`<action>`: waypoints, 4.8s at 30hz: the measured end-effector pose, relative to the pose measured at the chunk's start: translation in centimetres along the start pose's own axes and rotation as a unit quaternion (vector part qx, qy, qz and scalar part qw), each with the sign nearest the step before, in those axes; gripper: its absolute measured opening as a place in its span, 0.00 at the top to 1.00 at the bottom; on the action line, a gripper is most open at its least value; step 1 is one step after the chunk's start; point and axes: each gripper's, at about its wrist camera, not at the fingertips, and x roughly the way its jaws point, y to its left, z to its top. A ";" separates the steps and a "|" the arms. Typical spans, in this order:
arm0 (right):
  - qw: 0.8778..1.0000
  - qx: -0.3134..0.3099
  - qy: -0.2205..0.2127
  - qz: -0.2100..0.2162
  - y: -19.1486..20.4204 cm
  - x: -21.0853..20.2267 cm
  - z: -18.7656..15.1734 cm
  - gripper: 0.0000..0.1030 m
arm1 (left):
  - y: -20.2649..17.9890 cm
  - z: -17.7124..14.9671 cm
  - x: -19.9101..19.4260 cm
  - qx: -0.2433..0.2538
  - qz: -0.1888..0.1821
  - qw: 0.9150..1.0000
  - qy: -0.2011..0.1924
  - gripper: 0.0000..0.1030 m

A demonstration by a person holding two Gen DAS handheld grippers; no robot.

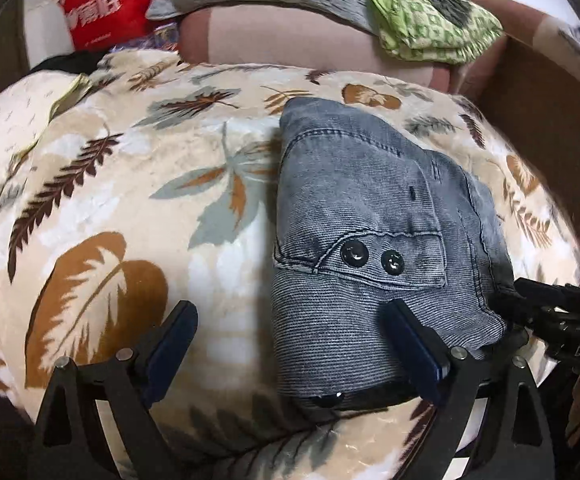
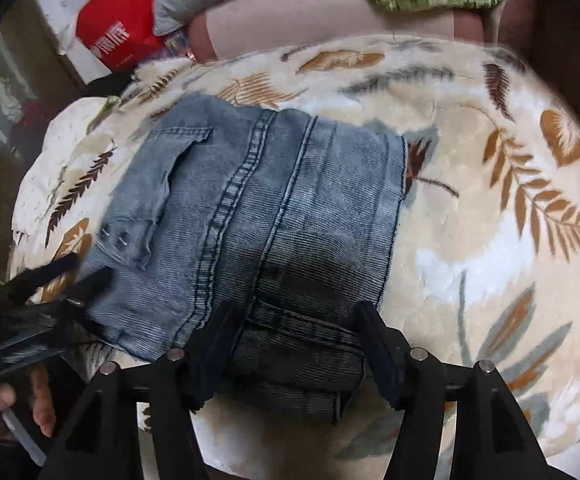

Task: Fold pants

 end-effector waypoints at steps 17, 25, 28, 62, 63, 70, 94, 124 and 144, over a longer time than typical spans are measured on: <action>0.993 0.084 -0.080 0.032 -2.7 -2.5 -1.2 0.25 | 2.0 0.5 -3.3 -0.025 -0.016 0.998 -0.048 0.07; 0.982 0.140 -0.127 0.017 -5.1 -4.1 -1.3 0.25 | 5.3 0.2 -2.2 -0.072 0.010 0.997 -0.027 0.07; 0.982 0.153 -0.111 0.025 -5.5 -3.3 -1.4 0.25 | 5.6 0.1 -2.1 -0.072 0.022 0.997 -0.024 0.07; 0.942 0.243 0.083 0.218 -9.5 4.3 4.1 0.25 | 3.8 6.9 5.4 -0.138 -0.231 0.953 0.136 0.07; 0.942 0.241 0.087 0.217 -9.3 4.4 4.3 0.25 | 3.8 6.9 5.7 -0.144 -0.241 0.949 0.142 0.07; 0.942 0.240 0.110 0.207 -9.6 4.7 5.2 0.25 | 5.4 7.2 7.4 -0.186 -0.268 0.932 0.158 0.07; 0.997 -0.005 -0.011 -0.082 1.8 1.8 0.6 0.24 | 1.4 4.5 1.9 -0.017 0.012 0.999 0.026 0.07; 0.952 0.213 0.089 0.201 -8.0 6.4 7.6 0.22 | 2.7 7.5 7.0 -0.128 -0.234 0.954 0.137 0.07; 0.972 0.163 0.084 0.148 -6.8 6.1 7.4 0.54 | -1.0 7.3 6.7 -0.009 -0.137 0.985 0.106 0.27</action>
